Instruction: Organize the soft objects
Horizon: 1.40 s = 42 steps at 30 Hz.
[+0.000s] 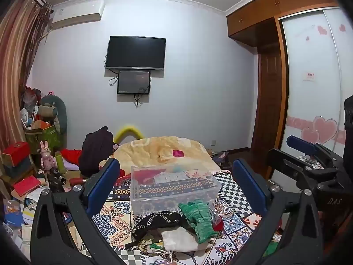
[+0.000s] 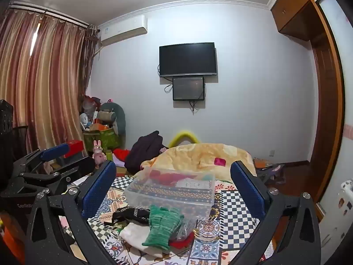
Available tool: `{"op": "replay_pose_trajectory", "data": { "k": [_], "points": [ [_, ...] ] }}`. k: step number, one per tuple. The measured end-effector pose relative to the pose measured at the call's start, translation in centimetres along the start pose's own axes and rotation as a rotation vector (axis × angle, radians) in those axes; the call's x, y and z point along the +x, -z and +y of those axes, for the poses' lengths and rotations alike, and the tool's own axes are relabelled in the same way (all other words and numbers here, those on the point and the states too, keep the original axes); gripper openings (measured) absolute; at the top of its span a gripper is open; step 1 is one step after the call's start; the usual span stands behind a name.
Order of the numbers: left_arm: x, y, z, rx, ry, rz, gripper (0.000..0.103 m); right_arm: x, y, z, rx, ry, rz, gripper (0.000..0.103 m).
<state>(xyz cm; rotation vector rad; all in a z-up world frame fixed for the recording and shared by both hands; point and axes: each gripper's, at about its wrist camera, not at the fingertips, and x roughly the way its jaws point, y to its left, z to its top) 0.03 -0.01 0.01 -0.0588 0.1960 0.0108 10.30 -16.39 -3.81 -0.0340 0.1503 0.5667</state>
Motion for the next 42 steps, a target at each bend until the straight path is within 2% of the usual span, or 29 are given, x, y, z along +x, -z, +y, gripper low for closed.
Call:
{"op": "replay_pose_trajectory", "data": {
  "k": [42],
  "points": [
    [0.4,0.45,0.33,-0.007,-0.019,-0.013,0.103,-0.26,0.16,-0.3,0.014,-0.013,-0.013,0.103]
  ]
}}
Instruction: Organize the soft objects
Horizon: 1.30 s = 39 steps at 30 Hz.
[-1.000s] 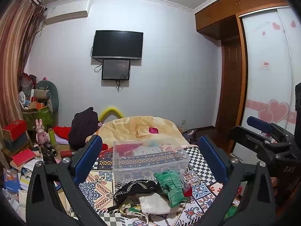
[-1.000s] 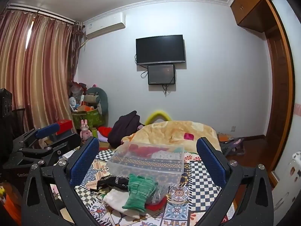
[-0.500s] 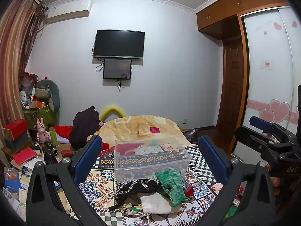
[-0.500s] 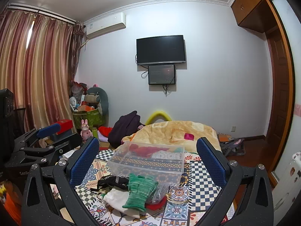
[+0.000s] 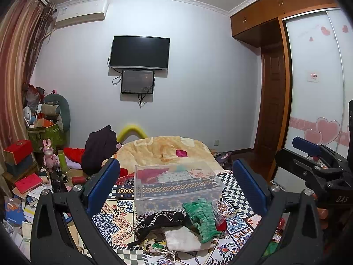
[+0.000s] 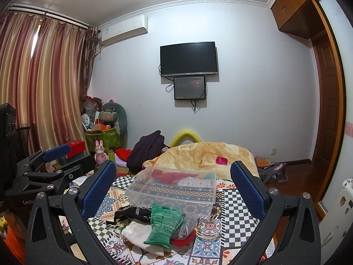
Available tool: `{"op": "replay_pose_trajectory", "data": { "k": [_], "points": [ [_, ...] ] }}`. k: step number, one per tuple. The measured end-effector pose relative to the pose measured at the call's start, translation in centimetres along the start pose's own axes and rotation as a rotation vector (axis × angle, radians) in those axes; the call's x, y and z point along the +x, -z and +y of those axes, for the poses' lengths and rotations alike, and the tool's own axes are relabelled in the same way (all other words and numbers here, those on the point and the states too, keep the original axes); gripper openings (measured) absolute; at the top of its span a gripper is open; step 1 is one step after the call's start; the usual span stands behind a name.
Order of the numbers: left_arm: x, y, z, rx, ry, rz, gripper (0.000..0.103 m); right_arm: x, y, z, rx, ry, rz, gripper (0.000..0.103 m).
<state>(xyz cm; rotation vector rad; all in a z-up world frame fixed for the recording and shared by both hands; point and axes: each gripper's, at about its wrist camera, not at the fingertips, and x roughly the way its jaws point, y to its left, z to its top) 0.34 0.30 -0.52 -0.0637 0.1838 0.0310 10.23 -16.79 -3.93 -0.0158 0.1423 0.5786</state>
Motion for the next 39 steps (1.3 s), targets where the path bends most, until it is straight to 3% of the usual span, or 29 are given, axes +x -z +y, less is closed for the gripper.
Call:
{"op": "replay_pose_trajectory", "data": {
  "k": [39],
  "points": [
    [-0.37,-0.09,-0.15,-0.002,0.002,-0.006,0.103,-0.59,-0.6,0.21,-0.003,-0.004,-0.008,0.103]
  ]
}}
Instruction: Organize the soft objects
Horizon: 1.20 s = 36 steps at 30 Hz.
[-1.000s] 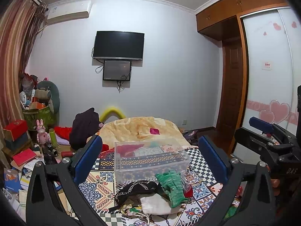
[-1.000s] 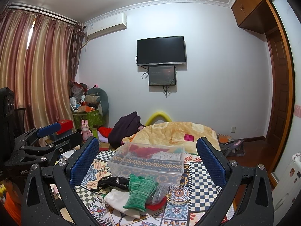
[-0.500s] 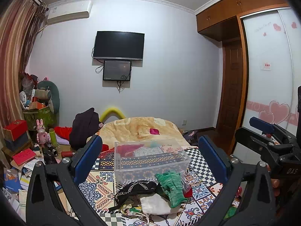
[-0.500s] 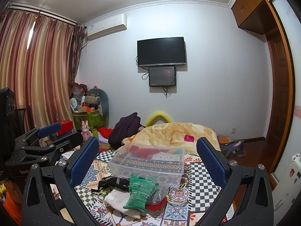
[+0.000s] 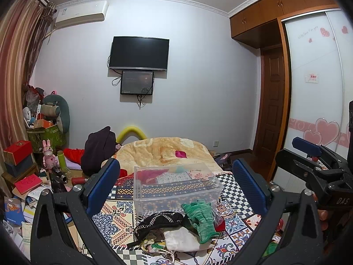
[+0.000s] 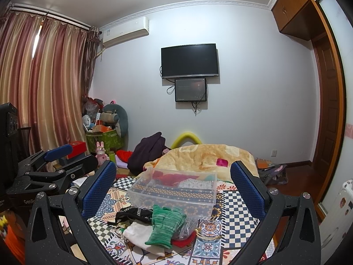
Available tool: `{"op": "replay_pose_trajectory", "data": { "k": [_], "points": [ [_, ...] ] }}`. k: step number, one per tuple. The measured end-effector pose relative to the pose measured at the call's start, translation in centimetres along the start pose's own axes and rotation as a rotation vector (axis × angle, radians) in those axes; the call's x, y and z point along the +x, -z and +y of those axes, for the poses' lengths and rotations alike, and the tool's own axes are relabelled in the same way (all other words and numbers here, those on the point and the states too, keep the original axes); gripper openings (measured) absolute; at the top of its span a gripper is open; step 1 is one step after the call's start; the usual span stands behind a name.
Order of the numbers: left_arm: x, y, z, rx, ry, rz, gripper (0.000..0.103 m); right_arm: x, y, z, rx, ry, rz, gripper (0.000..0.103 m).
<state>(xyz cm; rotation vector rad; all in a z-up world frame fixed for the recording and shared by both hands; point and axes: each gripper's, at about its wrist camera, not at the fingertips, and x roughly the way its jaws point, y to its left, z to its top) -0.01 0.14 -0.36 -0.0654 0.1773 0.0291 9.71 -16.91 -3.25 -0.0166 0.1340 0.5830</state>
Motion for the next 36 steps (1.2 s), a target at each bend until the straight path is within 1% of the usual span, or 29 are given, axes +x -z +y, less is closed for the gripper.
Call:
{"op": "replay_pose_trajectory", "data": {
  "k": [8,13,15,19,26,29,31,33,36],
  "points": [
    [0.1,0.0,-0.1,-0.001,-0.001,0.007,0.103,0.2,-0.1,0.1,-0.001,-0.002,0.007,0.103],
    [1.1,0.7,0.4,-0.011,-0.005,0.043,0.103,1.0,0.6,-0.2,0.003,-0.001,0.033,0.103],
    [1.8,1.3,0.7,-0.015,-0.009,0.068,0.103,1.7,1.2,-0.5,0.007,-0.001,0.059,0.103],
    [3.5,2.9,1.6,-0.035,-0.002,0.145,0.103,3.4,2.7,-1.1,0.026,-0.003,0.129,0.103],
    [6.9,6.8,3.4,-0.062,-0.035,0.29,0.103,6.3,6.0,-2.1,0.058,-0.021,0.258,0.103],
    [8.2,8.4,4.3,-0.084,-0.04,0.341,0.1,7.4,7.3,-2.3,0.071,-0.035,0.314,0.097],
    [9.0,9.4,4.7,-0.095,-0.037,0.373,0.089,8.0,8.1,-2.4,0.081,-0.049,0.35,0.091],
    [9.9,10.3,5.1,-0.109,-0.029,0.407,0.087,8.6,8.6,-2.4,0.089,-0.062,0.38,0.088],
    [10.9,11.3,5.9,-0.135,-0.011,0.434,0.086,9.5,9.4,-2.4,0.102,-0.089,0.422,0.078]
  ]
}}
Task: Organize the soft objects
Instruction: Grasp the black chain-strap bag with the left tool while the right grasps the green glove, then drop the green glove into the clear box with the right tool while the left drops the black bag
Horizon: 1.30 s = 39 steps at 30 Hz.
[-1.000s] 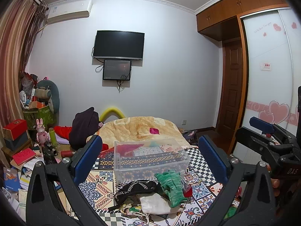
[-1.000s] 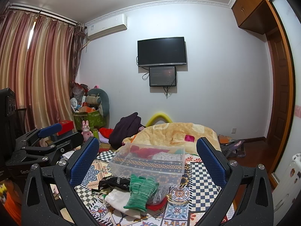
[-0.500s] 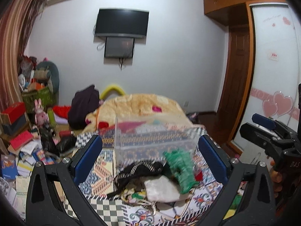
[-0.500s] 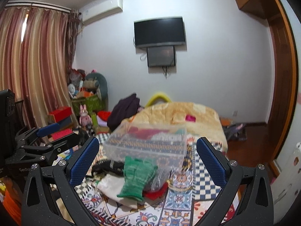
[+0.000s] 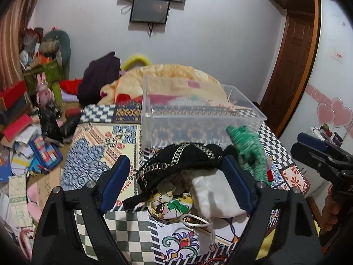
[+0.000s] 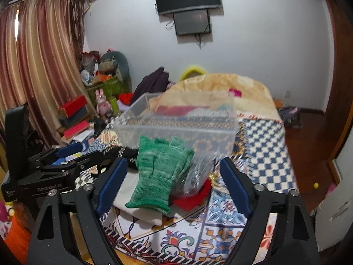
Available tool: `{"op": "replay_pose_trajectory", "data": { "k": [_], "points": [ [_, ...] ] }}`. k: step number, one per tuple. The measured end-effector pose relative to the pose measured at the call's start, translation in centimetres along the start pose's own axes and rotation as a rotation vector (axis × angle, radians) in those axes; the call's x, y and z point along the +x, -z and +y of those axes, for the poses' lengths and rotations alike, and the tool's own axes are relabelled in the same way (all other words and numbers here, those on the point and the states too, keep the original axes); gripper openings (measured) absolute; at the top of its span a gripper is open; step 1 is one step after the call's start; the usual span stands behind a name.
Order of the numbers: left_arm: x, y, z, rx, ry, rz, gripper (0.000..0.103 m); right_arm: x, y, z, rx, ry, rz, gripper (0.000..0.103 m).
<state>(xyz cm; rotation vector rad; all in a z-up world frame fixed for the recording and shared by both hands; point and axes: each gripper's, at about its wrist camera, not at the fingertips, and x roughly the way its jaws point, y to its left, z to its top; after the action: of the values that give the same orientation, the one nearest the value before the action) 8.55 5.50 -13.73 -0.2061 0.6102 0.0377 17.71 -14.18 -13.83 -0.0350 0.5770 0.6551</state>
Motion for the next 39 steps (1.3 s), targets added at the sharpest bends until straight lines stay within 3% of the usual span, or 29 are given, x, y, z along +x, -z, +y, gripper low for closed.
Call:
{"op": "replay_pose_trajectory", "data": {
  "k": [6,11,17,19,24,28,39],
  "points": [
    [2.4,0.6,-0.3,0.048,0.024,0.044,0.085,1.6,0.5,0.2,0.004,-0.044,0.059,0.071],
    [4.4,0.7,-1.3,0.104,-0.016,0.073,0.081,3.4,0.6,0.9,-0.007,-0.066,0.102,0.059],
    [5.1,0.4,-0.9,0.08,0.013,0.086,0.048,5.2,1.0,0.6,0.004,-0.073,0.156,0.044],
    [4.8,0.5,-0.5,0.066,0.029,0.09,0.035,5.5,1.2,0.5,0.007,-0.073,0.168,0.035],
    [4.2,0.5,-0.2,0.045,0.045,0.075,0.017,5.2,1.1,0.6,0.007,-0.066,0.158,0.013],
    [3.0,0.2,-0.2,0.037,0.036,0.048,0.011,4.6,0.7,0.7,0.0,-0.052,0.123,0.011],
    [-1.1,-2.9,-0.6,0.034,0.053,-0.079,0.01,1.2,-1.1,0.0,-0.003,-0.038,0.002,0.01]
  ]
}}
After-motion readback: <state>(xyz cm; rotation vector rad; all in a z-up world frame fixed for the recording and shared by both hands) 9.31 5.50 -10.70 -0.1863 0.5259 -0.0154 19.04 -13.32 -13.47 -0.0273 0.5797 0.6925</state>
